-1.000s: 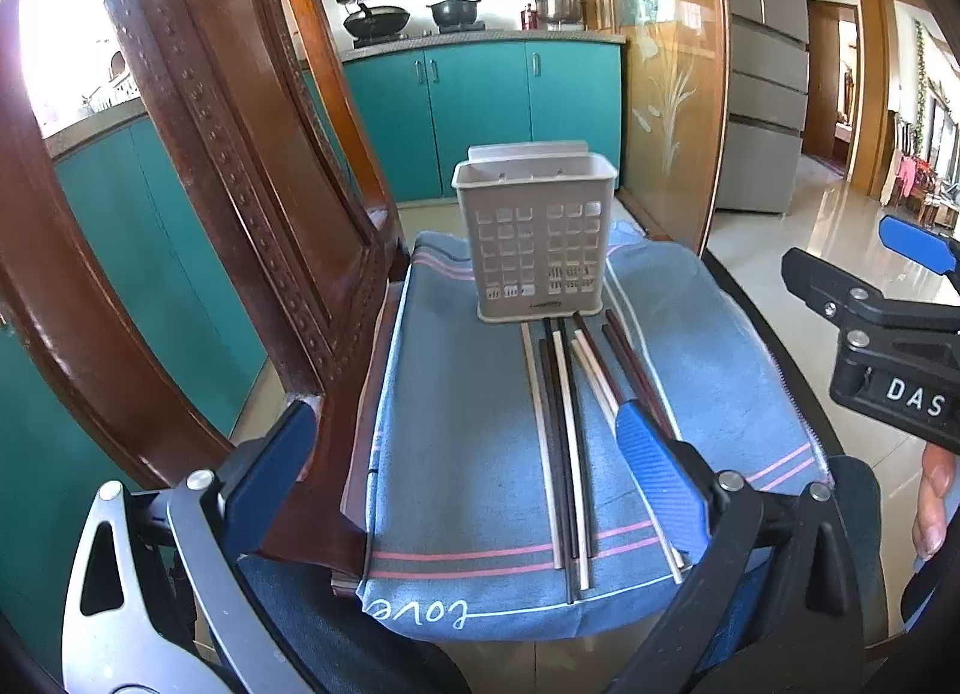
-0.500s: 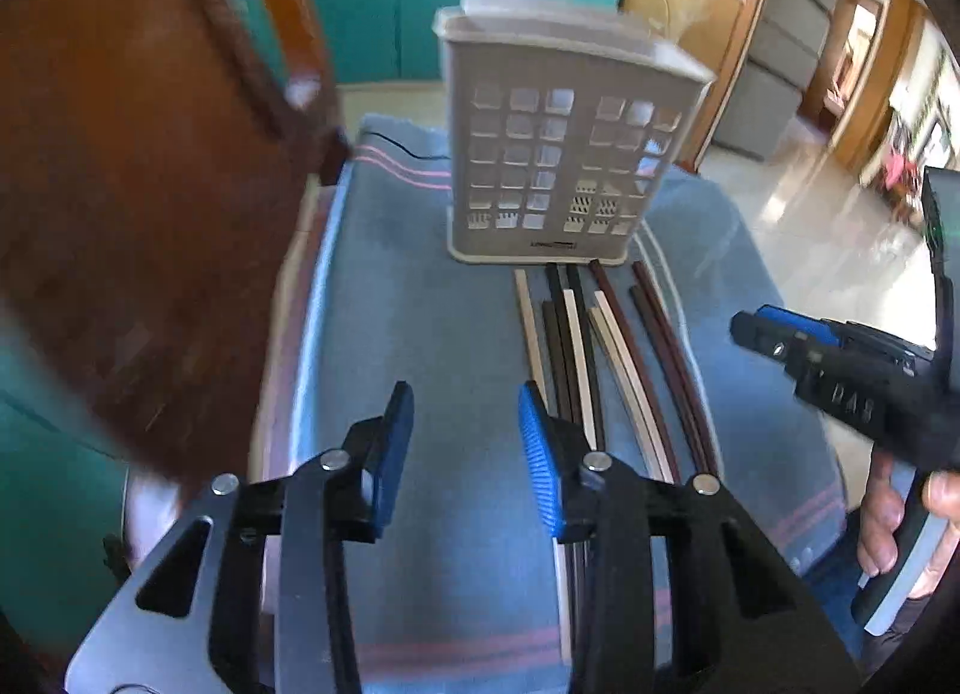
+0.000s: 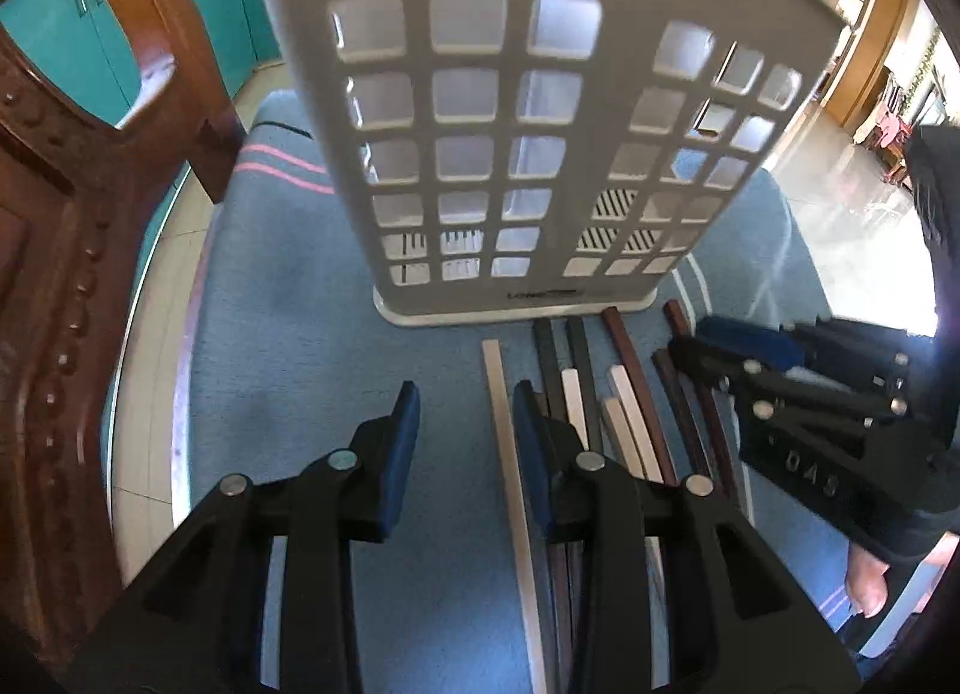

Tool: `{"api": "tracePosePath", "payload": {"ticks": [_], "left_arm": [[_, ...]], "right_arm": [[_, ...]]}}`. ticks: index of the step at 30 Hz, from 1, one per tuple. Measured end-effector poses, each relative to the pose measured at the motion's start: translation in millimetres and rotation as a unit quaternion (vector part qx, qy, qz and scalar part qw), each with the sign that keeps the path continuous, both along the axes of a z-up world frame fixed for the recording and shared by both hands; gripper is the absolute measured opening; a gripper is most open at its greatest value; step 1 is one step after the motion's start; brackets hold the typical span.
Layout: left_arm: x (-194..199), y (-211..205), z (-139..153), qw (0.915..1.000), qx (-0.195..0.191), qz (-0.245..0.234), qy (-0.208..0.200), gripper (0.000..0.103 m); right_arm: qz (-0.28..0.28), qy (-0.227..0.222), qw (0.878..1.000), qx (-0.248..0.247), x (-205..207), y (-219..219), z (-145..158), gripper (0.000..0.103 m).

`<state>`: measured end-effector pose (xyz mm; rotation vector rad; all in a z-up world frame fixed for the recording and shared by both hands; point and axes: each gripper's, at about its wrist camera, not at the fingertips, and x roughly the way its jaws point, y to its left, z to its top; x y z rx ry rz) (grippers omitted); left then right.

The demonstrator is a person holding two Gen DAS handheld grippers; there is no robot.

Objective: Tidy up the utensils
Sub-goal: 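Grasp a dark red chopstick with the right gripper while the left grasps a light wooden one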

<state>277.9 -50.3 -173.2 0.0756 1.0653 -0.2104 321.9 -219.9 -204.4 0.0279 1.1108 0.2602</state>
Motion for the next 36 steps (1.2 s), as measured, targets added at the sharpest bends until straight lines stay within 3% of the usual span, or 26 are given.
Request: {"api": "tracePosePath", "payload": {"ticks": [4,7,11,13,23,27,31,33,36], "left_arm": [[4,-5,-14,1.0000,0.005,0.003,0.002,0.034],[3,-9,-18,0.9998,0.017,0.001,-0.011,0.034],[-4,-14,-22,0.9995,0.026,-0.001,-0.015,0.034],[-2,-16,-24,0.9995,0.027,-0.001,-0.014,0.034],[-14,-22,-36,0.9993,0.037,0.000,-0.007,0.035],[-5,-12,-40,0.9998,0.015,0.007,0.009,0.018],[4,-3,-43,0.9993,-0.021,0.019,0.024,0.017],[6,-5,-46,0.9993,-0.019,0.022,0.025,0.019],[9,-13,-49,0.9996,-0.004,0.020,0.021,0.025]], "right_arm": [[0.013,-0.011,0.999,-0.029,-5,5,1,0.011],[0.024,-0.001,0.999,-0.033,-14,4,3,0.010],[0.031,-0.022,0.996,-0.079,-32,4,5,0.010],[0.029,-0.019,0.997,-0.065,-39,1,4,0.010],[0.015,-0.004,0.998,-0.062,-56,-14,-1,0.014],[0.011,-0.001,0.998,-0.060,-45,-27,5,0.014],[0.010,-0.002,0.998,-0.058,-46,-32,8,0.016],[0.009,0.000,0.998,-0.060,-45,-33,8,0.025],[0.011,0.003,0.998,-0.066,-48,-30,5,0.028]]}}
